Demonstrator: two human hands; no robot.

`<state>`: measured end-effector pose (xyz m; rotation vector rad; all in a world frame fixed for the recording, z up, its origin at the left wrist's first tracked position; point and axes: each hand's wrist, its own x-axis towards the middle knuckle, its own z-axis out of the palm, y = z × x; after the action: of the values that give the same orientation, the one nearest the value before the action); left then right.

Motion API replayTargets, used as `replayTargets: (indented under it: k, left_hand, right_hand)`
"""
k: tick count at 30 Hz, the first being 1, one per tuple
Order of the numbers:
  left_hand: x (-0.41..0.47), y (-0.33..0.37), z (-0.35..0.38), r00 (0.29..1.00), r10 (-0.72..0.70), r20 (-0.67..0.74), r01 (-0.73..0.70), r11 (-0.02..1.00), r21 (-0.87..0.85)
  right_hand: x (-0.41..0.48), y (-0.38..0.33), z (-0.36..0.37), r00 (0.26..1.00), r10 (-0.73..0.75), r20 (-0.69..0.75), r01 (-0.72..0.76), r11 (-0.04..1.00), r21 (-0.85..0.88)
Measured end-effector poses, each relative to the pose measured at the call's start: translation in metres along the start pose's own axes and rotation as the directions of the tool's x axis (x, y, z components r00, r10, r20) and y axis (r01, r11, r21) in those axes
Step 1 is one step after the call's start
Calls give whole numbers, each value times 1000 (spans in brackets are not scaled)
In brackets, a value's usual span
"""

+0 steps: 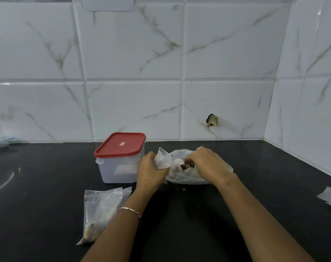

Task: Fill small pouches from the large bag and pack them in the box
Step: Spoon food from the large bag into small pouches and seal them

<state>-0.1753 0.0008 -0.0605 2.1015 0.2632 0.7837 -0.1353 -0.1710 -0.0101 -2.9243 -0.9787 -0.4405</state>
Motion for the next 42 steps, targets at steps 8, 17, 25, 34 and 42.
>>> replayTargets:
  k: [8, 17, 25, 34, 42]
  left_hand:
    - [-2, -2, -3, 999, -2, 38, 2, 1000, -1]
    - [-1, -8, 1, 998, 23, 61, -27, 997, 75]
    - [-3, -10, 1, 994, 38, 106, -55, 985, 164]
    - [-4, -10, 3, 989, 2, 148, -27, 986, 162]
    - [-6, -10, 5, 993, -2, 115, -13, 991, 130]
  right_hand:
    - [5, -5, 3, 996, -26, 90, 29, 999, -28]
    - [-7, 22, -1, 992, 19, -128, -24, 999, -34]
    - [4, 26, 20, 977, 214, -8, -203, 941, 271]
    - [0, 38, 26, 896, 370, 247, -411, 475, 778]
    - [1, 36, 26, 897, 329, 294, -430, 501, 751]
